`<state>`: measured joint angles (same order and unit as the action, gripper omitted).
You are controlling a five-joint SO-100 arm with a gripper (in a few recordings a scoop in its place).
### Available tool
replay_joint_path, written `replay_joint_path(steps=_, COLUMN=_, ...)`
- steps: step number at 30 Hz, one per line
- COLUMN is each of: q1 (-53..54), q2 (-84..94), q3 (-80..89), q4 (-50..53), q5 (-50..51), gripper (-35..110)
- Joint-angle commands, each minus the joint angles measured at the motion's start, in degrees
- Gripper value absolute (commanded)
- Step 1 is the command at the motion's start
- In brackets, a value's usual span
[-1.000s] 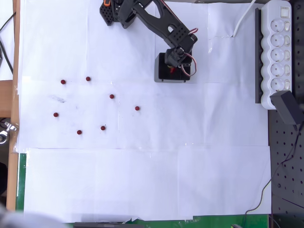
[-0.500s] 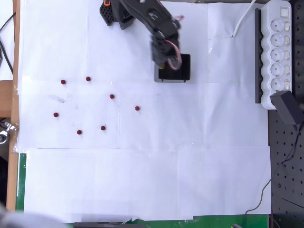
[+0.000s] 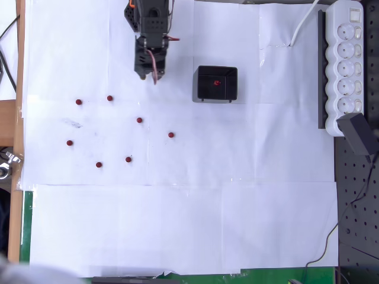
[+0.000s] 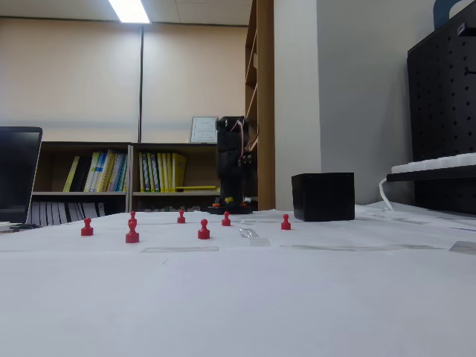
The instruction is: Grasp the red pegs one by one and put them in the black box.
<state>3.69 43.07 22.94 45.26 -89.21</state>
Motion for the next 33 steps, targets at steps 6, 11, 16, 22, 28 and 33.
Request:
replay_joint_path(steps=6, q1=12.66, q2=2.37, q3=-12.66, q4=-32.87, q5=2.64, gripper=12)
replay_joint_path(steps=11, q1=16.08, q2=6.77, q3=-14.06, q4=-42.01, q5=1.67, gripper=12)
replay_joint_path(steps=16, q1=19.60, q2=12.30, q3=-15.38, q4=-50.45, q5=2.72, gripper=12)
replay_joint_path(steps=22, q1=21.01, q2=19.34, q3=-14.41, q4=-56.69, q5=3.43, gripper=12)
replay_joint_path(steps=28, q1=19.60, q2=24.43, q3=-11.43, q4=-58.89, q5=3.08, gripper=12)
replay_joint_path(steps=33, q1=19.07, q2=26.63, q3=-9.40, q4=-60.03, q5=2.64, gripper=12)
